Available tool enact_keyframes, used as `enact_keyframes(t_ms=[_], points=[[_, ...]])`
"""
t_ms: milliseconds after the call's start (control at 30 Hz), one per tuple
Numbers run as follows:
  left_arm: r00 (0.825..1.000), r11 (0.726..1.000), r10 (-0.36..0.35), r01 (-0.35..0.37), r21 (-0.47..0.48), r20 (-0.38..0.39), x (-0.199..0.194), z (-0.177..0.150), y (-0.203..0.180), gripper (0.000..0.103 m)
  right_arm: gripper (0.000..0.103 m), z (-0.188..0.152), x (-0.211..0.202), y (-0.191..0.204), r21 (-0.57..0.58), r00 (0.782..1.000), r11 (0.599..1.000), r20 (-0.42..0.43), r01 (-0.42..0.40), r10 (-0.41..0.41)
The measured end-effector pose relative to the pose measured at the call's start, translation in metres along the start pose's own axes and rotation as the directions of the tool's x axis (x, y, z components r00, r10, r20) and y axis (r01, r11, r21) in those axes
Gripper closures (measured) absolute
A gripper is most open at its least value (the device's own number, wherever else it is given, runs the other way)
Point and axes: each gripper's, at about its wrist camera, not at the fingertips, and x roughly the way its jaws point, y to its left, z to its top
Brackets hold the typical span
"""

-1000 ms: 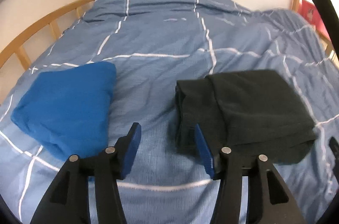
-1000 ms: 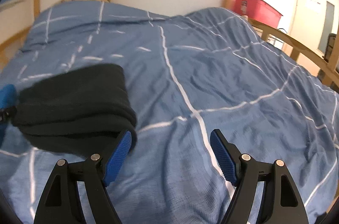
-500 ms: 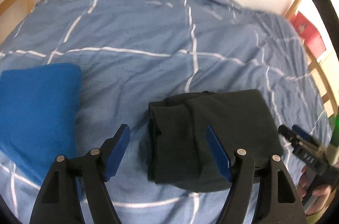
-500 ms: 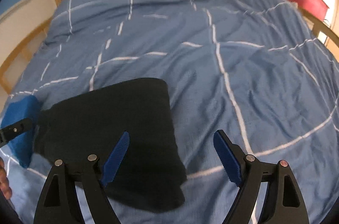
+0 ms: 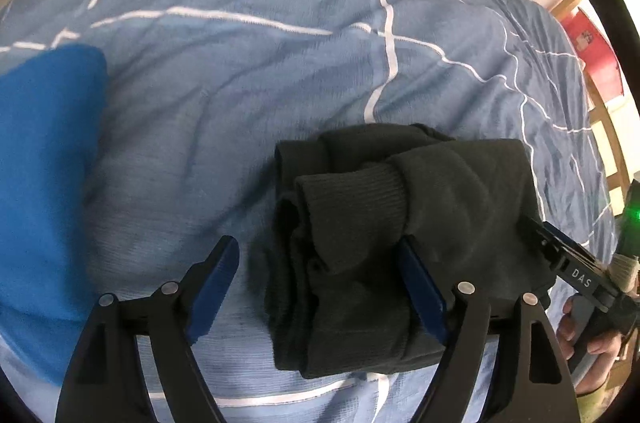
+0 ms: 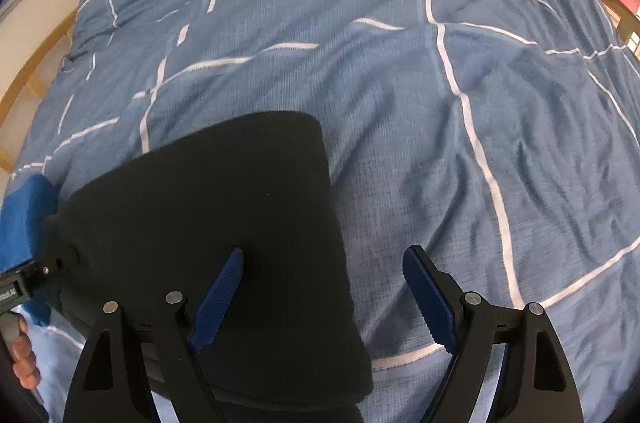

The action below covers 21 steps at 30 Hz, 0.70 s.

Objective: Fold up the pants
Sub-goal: 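Grasp the pants bundle with the right gripper while the left gripper grasps its folded edge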

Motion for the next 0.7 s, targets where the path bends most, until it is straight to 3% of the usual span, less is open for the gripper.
enact_keyframes(t_ms=[133,267,400,500,700], points=[[0.998,0.999,-0.053,0.052,-0.012,-0.046,0.013,-0.003,-0.001,0.033,0.021,-0.001,0.004,-0.004,0.007,1.0,1.0,-0.006,-0.016,0.016],[0.998,0.999,-0.049,0.048,-0.004,-0.041,0.019,-0.004,-0.002,0.033,0.021,-0.002,0.017,-0.011,0.041,0.998,0.998,-0.042,-0.047,0.049],[0.998,0.998,-0.059,0.058,-0.011,-0.031,0.019,-0.007,0.0,0.042,0.024,-0.005,0.025,-0.013,0.052,0.996,0.996,-0.048,-0.071,0.073],[0.998,0.998,-0.057,0.057,-0.016,-0.022,0.016,-0.007,-0.002,0.048,0.045,-0.006,0.029,-0.01,0.069,0.99,0.99,-0.061,-0.123,0.127],[0.996,0.995,-0.089,0.09,-0.044,0.007,-0.003,-0.006,0.0,0.071,0.062,-0.006,0.017,-0.005,0.082,0.988,0.986,-0.042,-0.147,0.151]])
